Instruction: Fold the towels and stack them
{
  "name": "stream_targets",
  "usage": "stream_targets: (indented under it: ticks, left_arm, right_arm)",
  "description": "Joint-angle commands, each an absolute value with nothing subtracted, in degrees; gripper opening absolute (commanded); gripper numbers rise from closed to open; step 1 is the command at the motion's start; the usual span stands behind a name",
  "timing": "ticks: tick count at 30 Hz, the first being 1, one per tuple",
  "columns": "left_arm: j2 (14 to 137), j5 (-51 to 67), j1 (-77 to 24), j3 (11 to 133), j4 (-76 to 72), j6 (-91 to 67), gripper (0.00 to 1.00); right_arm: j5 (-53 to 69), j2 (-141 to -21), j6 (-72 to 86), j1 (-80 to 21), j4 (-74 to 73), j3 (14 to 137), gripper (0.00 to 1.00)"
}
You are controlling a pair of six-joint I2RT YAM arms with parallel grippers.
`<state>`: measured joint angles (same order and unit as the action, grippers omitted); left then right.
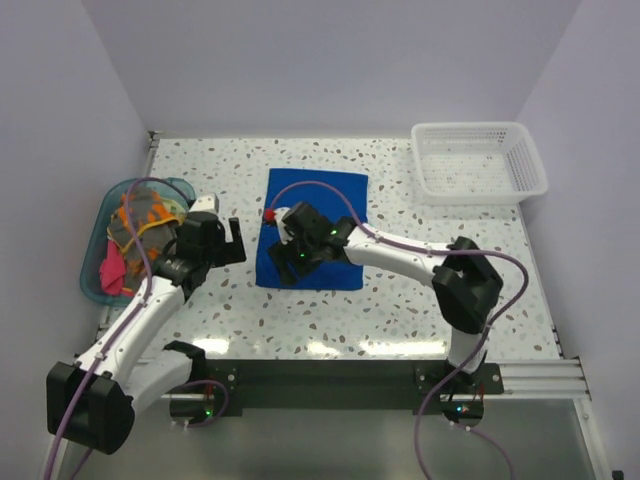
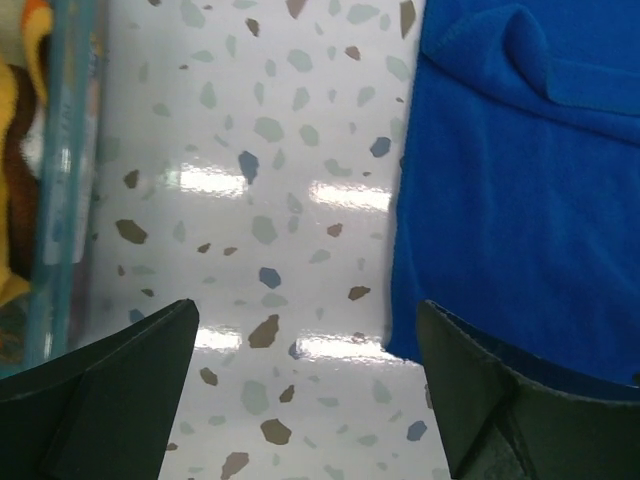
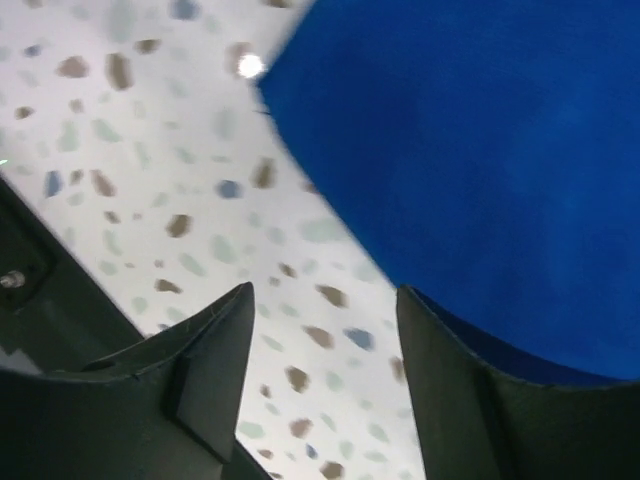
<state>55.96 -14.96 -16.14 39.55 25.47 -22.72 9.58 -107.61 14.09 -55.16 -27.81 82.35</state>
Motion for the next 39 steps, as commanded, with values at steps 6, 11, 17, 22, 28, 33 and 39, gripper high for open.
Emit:
stream_targets:
  ticks: [6,11,17,22,28,33,39]
  left_arm:
    - [67.3,-8.8,-27.8,44.4,23.3,-29.3,0.70]
    - [74.3,-6.8,-30.1,43.2,19.6,-31.3,0.55]
    - [81.5,-7.3,-32.4,41.0,14.8,-32.9,0.48]
    - [85.3,-8.3,-34.3,39.5,16.2,-35.1,0.43]
    - [80.6,-7.3,-35.2,33.6,19.3,-40.7,0.41]
    - [75.2,-6.9,-36.4,30.8,22.1,-43.5,0.45]
    - [71.0,-7.3,-36.4,33.8,25.0,-43.6,0.58]
  right_arm:
    - [-3.1,-94.6,17.7,-43.2,-28.5,65.6,0.43]
    - [-5.4,-93.8,19.4,-42.3,-27.2,60.8,0.38]
    - [-6.6,-94.8,20.8,-41.0,-24.8,56.3,0.36]
    - [-6.3,-94.5,21.9,-41.0,-25.7,53.7,0.35]
    - [-7.6,-91.4,24.3,-41.0,-30.1,49.8,0.35]
    - [-8.5,-88.0,24.9,-40.9,-33.3,48.4,0.35]
    - [-8.8,-85.7,23.6,-40.2,-35.6,51.7,0.36]
